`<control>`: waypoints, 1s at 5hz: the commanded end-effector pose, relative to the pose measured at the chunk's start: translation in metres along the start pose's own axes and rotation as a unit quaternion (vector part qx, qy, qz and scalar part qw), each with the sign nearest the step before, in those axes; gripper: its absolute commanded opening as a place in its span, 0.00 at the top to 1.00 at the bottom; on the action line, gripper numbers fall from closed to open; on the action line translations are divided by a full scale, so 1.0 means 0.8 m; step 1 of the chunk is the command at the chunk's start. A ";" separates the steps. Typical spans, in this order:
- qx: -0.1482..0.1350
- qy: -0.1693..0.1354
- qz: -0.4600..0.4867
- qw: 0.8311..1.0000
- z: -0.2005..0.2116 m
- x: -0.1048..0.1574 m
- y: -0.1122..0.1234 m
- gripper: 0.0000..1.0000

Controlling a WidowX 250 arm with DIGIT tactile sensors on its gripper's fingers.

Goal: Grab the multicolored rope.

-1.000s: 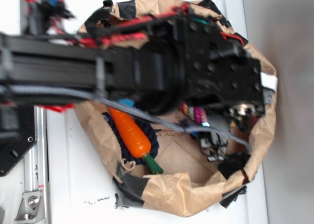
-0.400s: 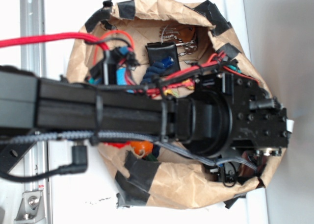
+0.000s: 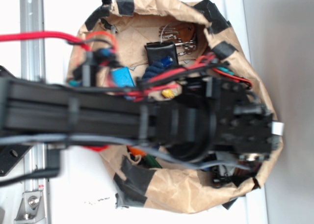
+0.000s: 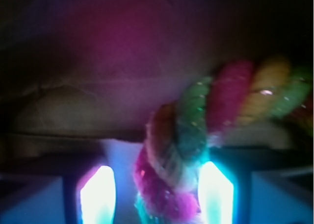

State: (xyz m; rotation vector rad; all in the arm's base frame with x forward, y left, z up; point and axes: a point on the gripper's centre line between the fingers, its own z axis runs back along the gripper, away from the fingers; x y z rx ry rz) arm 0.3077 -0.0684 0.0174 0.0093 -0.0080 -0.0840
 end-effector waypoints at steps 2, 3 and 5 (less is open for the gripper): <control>-0.001 -0.077 0.077 0.994 0.156 -0.036 0.080 1.00; 0.020 -0.045 0.098 0.994 0.213 -0.040 0.092 1.00; 0.013 -0.001 0.089 0.996 0.219 -0.059 0.076 1.00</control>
